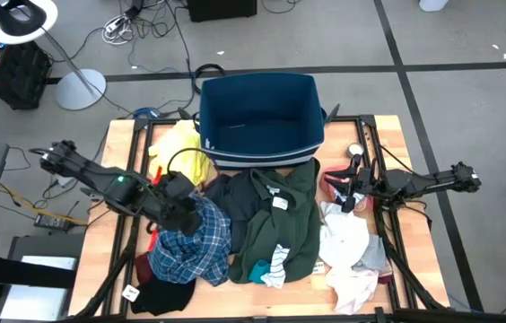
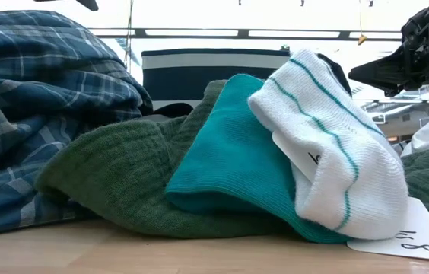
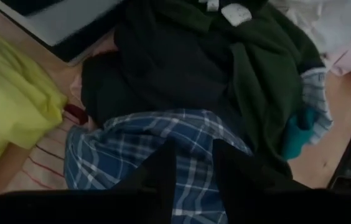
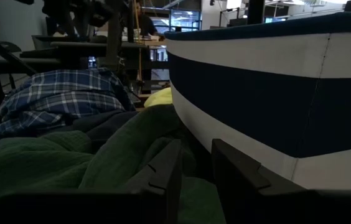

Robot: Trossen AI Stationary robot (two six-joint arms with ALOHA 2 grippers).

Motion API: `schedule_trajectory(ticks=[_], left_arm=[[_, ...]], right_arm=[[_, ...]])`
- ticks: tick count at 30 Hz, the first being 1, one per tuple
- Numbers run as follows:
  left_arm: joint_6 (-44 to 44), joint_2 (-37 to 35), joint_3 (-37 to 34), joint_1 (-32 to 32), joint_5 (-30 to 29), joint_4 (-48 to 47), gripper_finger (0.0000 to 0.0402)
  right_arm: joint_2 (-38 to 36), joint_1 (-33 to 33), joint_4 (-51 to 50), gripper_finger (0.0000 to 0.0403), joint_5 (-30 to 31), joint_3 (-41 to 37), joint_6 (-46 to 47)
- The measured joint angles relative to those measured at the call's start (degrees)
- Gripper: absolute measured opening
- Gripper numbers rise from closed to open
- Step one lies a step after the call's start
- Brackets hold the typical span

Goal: Sort clothes
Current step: Put the blue longsleeve checkered shirt into the blue laundry bin

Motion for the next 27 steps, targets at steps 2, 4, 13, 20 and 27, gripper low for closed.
schedule_trajectory(ticks=[2, 4, 13, 20, 27], left_arm=[[-0.05, 0.45, 0.00, -0.02, 1.01, 0.03, 0.0110], [-0.40, 0.80, 0.00, 0.00, 1.66, 0.07, 0.0110], [-4.49, 0.95, 0.00, 0.00, 2.95, 1.49, 0.0111], [-8.14, 0.95, 0.00, 0.00, 3.11, 1.56, 0.0133], [-10.96, 0.95, 0.00, 0.00, 3.16, 1.23, 0.0182]], right_arm=[[0.00, 0.00, 0.00, 0.0091, 0.00, -0.02, 0.00], [0.00, 0.02, 0.00, 0.0091, 0.00, 0.00, 0.00], [0.00, 0.00, -0.02, 0.0091, 0.00, 0.00, 0.00], [0.00, 0.02, -0.01, 0.0091, 0.00, 0.00, 0.00], [0.00, 0.01, 0.00, 0.0091, 0.00, -0.02, 0.00]])
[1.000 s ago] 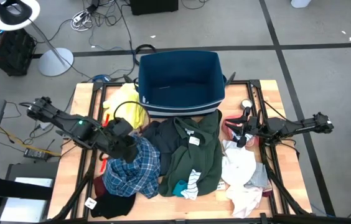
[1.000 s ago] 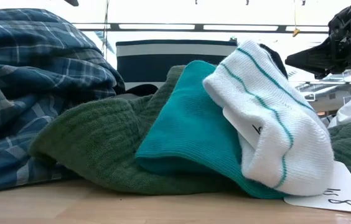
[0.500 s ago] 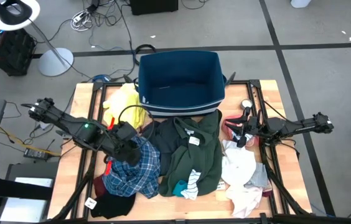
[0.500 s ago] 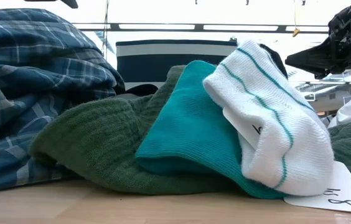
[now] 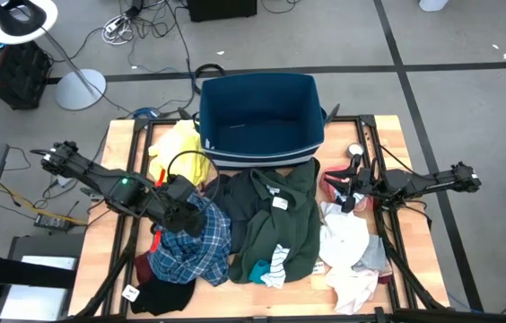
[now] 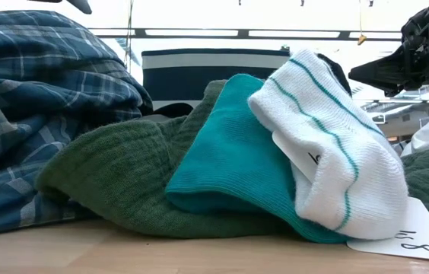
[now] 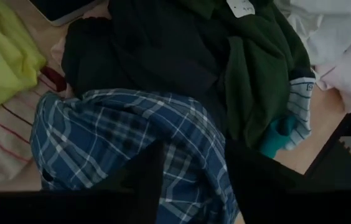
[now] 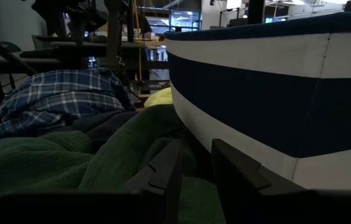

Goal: Sort clothes
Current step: Put the blue longsleeve checkered shirt into the blue laundry bin

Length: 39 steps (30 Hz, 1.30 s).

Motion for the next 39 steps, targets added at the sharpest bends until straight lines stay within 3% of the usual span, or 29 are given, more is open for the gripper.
schedule_trajectory(ticks=[6, 17, 25, 29, 33, 39], left_arm=[[-0.38, 0.05, 0.00, 0.00, -0.58, -0.02, 0.0218], [-6.16, 4.55, -5.39, 1.92, -0.39, -2.21, 0.0218], [-5.54, 8.08, -10.61, 3.73, 7.58, 0.77, 0.0215], [-2.19, 8.63, -11.98, 4.11, 12.84, 5.11, 0.0159], [2.95, 8.29, -10.59, 4.09, 13.30, 6.46, 0.0031], [4.24, 7.72, -2.97, 3.72, 12.73, -1.69, 0.0004]], right_arm=[[0.00, 0.01, 0.00, 0.0091, 0.00, 0.00, 0.00], [0.00, -0.01, 0.00, 0.0091, -0.02, 0.01, 0.00], [-0.02, -0.01, 0.00, 0.0091, -0.02, 0.01, 0.00], [-0.02, 0.01, 0.00, 0.0091, -0.01, 0.01, 0.00], [0.00, 0.01, 0.00, 0.0091, -0.01, 0.02, 0.00], [-0.02, 0.01, 0.00, 0.0091, -0.02, -0.01, 0.00]])
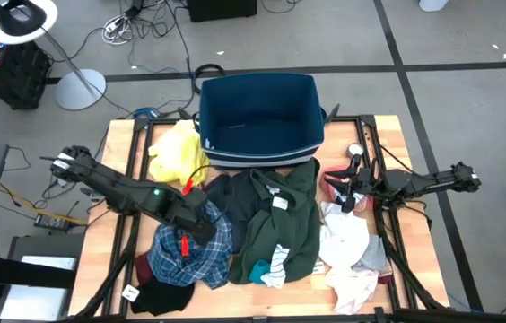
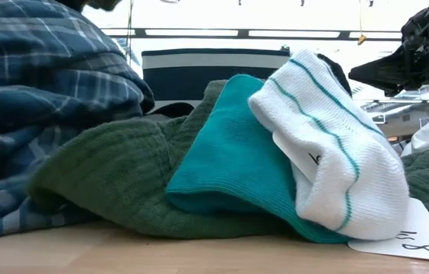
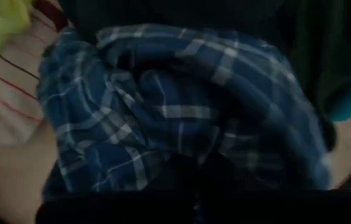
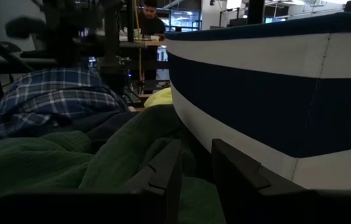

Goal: Sort clothes
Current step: Put the blue longsleeve checkered shirt into the blue laundry bin

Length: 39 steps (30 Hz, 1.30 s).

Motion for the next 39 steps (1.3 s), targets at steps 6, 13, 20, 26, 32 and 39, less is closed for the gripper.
schedule_trajectory(ticks=[6, 13, 20, 26, 32, 39], left_arm=[[0.39, -0.05, 15.51, -2.44, -6.06, -11.59, 0.0002], [0.80, -0.11, 31.73, -5.27, -15.52, -19.16, 0.0001], [6.87, -0.09, 41.09, -5.34, -21.96, -19.95, 0.0000], [14.10, -0.09, 48.92, -4.79, -26.25, -15.78, 0.0000], [21.78, -0.09, 54.21, -4.81, -30.26, -10.59, 0.0000], [24.66, -0.15, 55.68, -4.77, -25.31, -7.86, 0.0000]], right_arm=[[0.00, 0.00, 0.00, 0.0091, 0.02, 0.00, 0.00], [0.00, 0.00, 0.00, 0.0091, 0.02, 0.00, 0.00], [0.00, 0.00, 0.00, 0.0091, 0.00, 0.02, 0.00], [0.00, 0.00, 0.00, 0.0091, 0.01, 0.02, -0.01], [0.00, 0.00, 0.00, 0.0091, 0.02, 0.02, 0.00], [0.00, 0.00, 0.00, 0.0091, 0.02, 0.02, 0.00]])
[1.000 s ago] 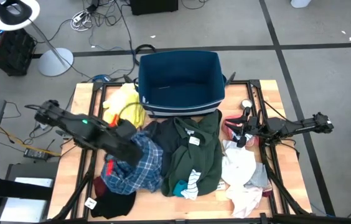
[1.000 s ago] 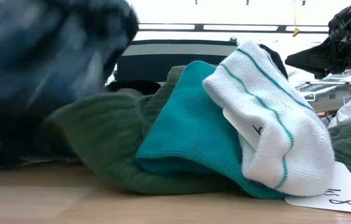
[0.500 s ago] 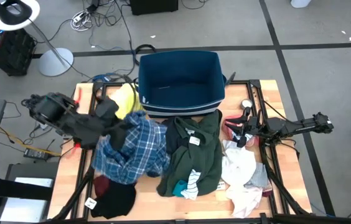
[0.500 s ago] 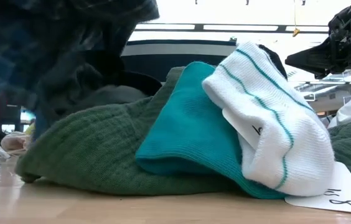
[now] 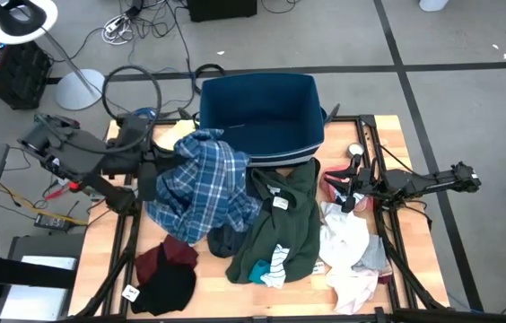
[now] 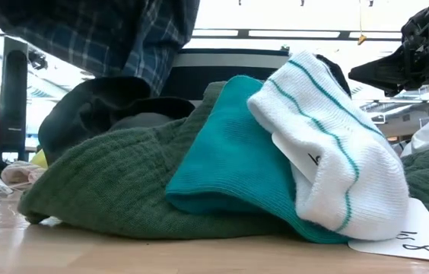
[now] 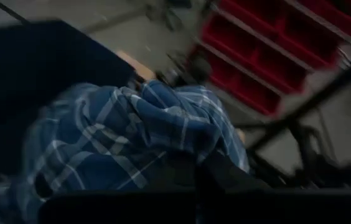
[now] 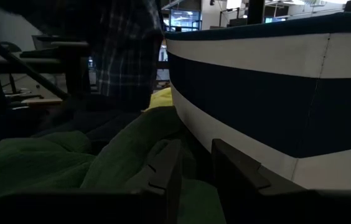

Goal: Sort clothes
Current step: Put the blue longsleeve checkered shirt into the blue laundry bin

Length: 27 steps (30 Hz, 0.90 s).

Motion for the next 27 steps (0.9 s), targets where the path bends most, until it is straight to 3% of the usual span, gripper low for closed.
schedule_trajectory(ticks=[2, 4, 9, 14, 18, 27], left_arm=[[-0.18, 0.35, -0.61, -0.09, 6.56, 0.06, 0.0000], [-1.85, 1.15, -1.09, -0.27, 8.73, -0.05, 0.0000], [-12.73, 0.75, -1.11, 0.08, -0.98, -9.35, 0.0000], [-15.18, 0.54, -1.09, 2.81, -2.63, -13.85, 0.0000], [-11.02, 0.66, -1.17, 3.16, -2.76, -8.42, 0.0000], [7.66, 0.66, -1.12, 4.61, -4.03, 9.34, 0.0000]], right_arm=[[0.00, 0.00, 0.00, 0.0091, 0.00, -0.02, 0.00], [0.00, 0.00, 0.00, 0.0091, 0.00, 0.01, 0.00], [0.00, 0.00, 0.00, 0.0091, -0.02, -0.01, 0.00], [0.00, 0.00, 0.00, 0.0091, 0.01, 0.00, 0.00], [0.00, 0.00, 0.00, 0.0091, 0.00, -0.02, 0.00], [0.00, -0.01, 0.00, 0.0091, 0.01, -0.01, 0.00]])
